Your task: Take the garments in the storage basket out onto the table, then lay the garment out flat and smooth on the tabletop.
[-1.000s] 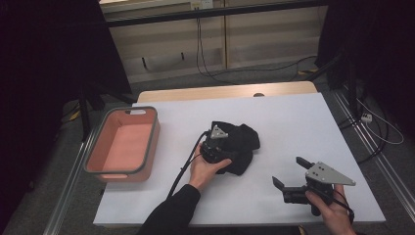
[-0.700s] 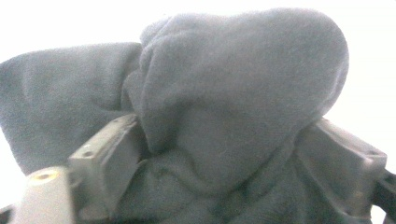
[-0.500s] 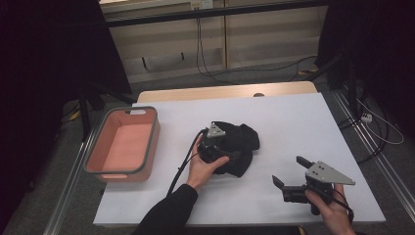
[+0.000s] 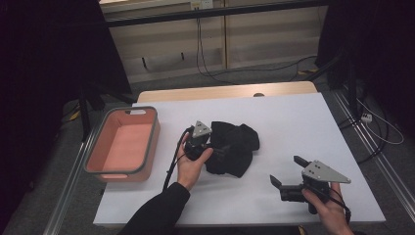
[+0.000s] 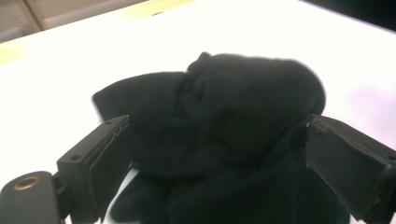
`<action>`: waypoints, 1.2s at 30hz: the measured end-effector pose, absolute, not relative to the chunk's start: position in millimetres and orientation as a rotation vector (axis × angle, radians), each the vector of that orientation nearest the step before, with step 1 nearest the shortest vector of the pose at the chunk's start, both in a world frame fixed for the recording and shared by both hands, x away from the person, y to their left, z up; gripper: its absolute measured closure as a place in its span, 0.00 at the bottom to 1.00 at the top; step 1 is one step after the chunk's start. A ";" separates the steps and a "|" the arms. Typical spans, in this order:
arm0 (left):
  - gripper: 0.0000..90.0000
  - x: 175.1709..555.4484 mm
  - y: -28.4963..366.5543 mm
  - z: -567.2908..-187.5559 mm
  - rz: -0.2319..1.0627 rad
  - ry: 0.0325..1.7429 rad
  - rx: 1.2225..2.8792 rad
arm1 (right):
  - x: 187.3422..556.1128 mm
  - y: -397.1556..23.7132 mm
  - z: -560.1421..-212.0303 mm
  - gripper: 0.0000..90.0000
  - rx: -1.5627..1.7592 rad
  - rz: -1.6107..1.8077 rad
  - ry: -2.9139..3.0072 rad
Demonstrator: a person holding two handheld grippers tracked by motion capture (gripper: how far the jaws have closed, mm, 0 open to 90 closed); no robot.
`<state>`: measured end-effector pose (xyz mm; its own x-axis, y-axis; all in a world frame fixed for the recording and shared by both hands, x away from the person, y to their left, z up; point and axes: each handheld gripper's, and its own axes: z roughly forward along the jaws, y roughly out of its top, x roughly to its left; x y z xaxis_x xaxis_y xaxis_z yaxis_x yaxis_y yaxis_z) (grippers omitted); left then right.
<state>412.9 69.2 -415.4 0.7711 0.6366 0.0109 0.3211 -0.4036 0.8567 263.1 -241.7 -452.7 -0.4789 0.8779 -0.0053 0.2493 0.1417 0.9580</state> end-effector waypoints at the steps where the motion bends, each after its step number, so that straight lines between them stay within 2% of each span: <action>1: 0.09 411.6 72.2 -415.4 0.431 0.723 2.013 | 263.3 -241.5 -452.7 0.00 1.082 1.355 1.826; 13: 0.07 386.0 108.6 -414.8 0.508 0.737 1.952 | 265.9 -234.4 -454.0 0.00 1.062 1.334 1.848; 32: 0.07 353.4 136.4 -422.2 0.478 0.695 2.009 | 299.3 -192.1 -448.4 0.02 0.989 1.399 1.980; 36: 0.07 346.6 140.1 -426.0 0.509 0.681 2.029 | 308.7 -179.1 -450.9 0.07 0.955 1.381 2.053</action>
